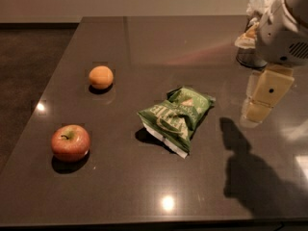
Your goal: Pick apple
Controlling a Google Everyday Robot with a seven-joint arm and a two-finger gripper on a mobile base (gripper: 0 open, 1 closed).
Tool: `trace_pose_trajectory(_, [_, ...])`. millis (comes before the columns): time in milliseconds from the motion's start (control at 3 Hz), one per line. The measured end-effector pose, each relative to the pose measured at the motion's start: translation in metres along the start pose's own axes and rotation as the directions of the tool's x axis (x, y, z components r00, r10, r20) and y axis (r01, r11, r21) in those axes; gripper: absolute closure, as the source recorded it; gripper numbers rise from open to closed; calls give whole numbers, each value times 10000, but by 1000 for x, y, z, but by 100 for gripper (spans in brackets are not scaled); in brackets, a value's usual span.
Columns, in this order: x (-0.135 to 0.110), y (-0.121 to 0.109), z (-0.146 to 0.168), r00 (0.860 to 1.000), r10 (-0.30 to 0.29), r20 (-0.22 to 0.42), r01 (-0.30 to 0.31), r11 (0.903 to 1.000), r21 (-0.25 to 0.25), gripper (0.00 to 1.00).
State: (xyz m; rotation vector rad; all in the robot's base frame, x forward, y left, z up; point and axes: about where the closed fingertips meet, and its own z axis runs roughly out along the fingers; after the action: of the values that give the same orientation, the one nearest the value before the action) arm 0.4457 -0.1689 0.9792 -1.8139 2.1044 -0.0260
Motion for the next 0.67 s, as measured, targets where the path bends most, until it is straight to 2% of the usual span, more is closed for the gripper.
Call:
trace_pose_trajectory(333, [-48, 6, 20, 9946, -764, 709, 791, 9963, -350, 0])
trace_pose_trajectory(667, [-97, 19, 44, 9802, -1518, 1273, 1613, 9845, -683, 0])
